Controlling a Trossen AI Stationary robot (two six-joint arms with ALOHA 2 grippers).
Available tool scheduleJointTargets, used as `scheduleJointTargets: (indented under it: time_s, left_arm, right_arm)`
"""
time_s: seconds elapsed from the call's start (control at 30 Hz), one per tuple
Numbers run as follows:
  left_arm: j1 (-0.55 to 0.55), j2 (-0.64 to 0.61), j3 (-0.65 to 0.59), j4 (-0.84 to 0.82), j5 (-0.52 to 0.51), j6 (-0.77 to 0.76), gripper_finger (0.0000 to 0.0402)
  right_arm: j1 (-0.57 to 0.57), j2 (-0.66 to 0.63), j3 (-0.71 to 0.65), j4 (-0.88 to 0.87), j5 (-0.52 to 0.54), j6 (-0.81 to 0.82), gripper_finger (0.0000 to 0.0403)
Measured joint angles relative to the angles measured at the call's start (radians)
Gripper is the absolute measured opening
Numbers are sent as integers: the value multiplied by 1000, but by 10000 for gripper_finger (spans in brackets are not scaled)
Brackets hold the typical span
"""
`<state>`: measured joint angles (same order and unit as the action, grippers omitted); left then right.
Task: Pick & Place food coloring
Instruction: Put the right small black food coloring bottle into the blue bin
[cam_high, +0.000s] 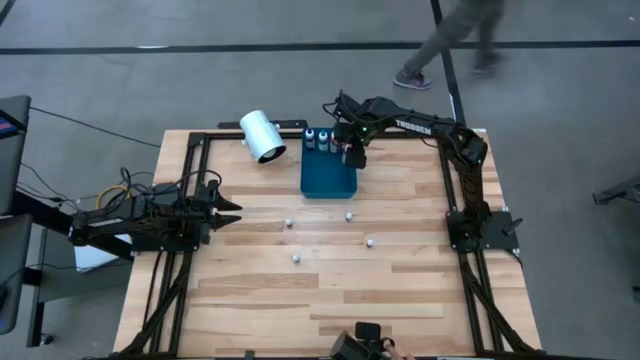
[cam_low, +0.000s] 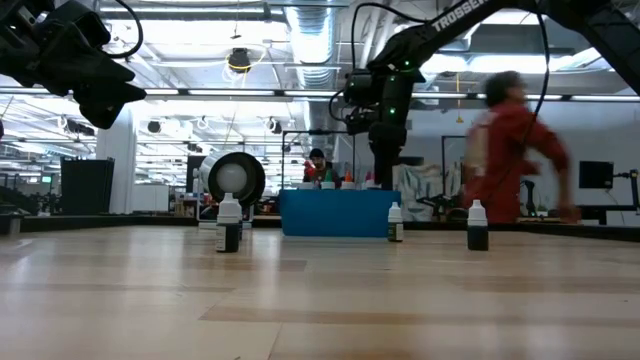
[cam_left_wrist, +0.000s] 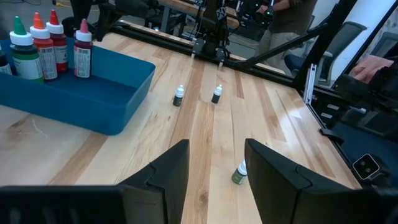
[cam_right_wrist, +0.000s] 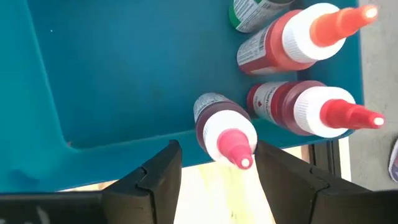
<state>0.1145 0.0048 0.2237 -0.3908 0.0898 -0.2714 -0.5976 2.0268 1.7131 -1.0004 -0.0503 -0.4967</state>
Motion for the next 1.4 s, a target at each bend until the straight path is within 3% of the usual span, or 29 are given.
scheduleJointTargets:
  time_s: [0.6,0.73,0.9,1.4]
  left_arm:
    - [0,0,0,0,7,-11,146]
    - [0,0,0,0,8,-18,146]
    - [0,0,0,0,8,-13,146]
    - [0,0,0,-23,8,-2,146]
  right_arm:
    - [-1,-122,1,-111,22,66,182]
    - [8,-182,1,-192,-52,96,180]
    - [51,-263,1,-270,-128,120,180]
    - [199,-481,-25,-325,-126,256,152]
